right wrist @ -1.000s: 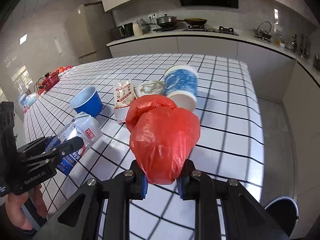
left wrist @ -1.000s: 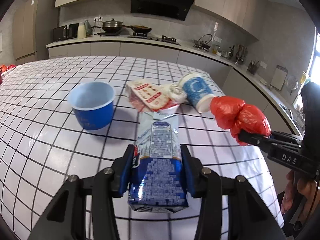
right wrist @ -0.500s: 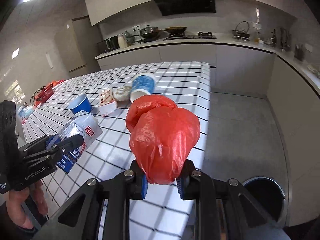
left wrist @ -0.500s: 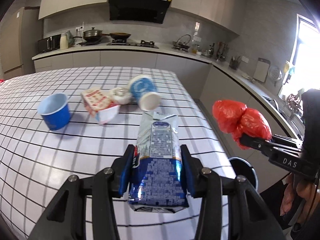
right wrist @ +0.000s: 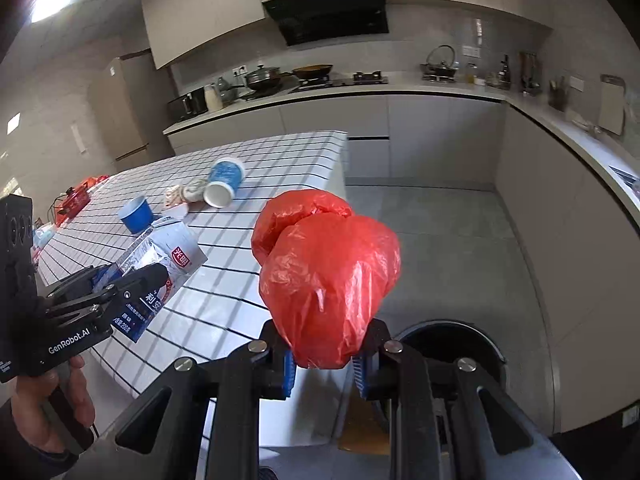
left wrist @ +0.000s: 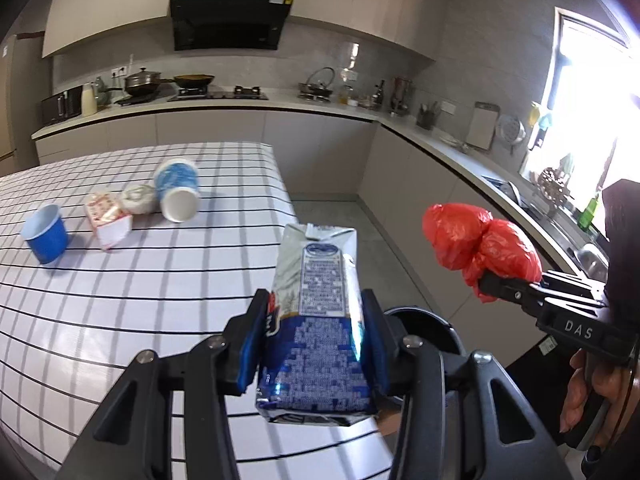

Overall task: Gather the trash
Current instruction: 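Carry the milk carton and red bag over the black bin and open both tools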

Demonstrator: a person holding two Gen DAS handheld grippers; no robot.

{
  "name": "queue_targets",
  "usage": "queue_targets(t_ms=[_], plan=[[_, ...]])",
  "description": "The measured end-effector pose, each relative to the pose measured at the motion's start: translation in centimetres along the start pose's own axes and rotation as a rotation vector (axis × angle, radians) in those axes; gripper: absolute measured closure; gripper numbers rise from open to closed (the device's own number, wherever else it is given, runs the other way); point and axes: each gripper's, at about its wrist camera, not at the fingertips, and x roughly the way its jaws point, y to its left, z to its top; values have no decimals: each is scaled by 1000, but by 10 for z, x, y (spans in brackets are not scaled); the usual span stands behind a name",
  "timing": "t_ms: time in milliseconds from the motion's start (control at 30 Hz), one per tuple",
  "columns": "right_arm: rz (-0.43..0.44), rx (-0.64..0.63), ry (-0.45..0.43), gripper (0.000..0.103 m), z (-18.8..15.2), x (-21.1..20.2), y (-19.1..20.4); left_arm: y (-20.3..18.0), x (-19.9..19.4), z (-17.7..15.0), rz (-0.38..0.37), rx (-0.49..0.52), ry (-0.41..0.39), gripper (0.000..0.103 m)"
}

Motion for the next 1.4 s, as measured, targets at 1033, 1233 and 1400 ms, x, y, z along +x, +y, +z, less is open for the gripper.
queue_targets(t_ms=[1033,1233,1400], plan=[[-70,84,144,79,-67,-15,-168,-144,94,-49,-86,65,171,57],[-43,60,188,79,-79,9,-186,-153,119,-60,-70,62,210,57],[-19,34,246,79,-89,40,-196,-161,144,-76,-64,60,255,57]])
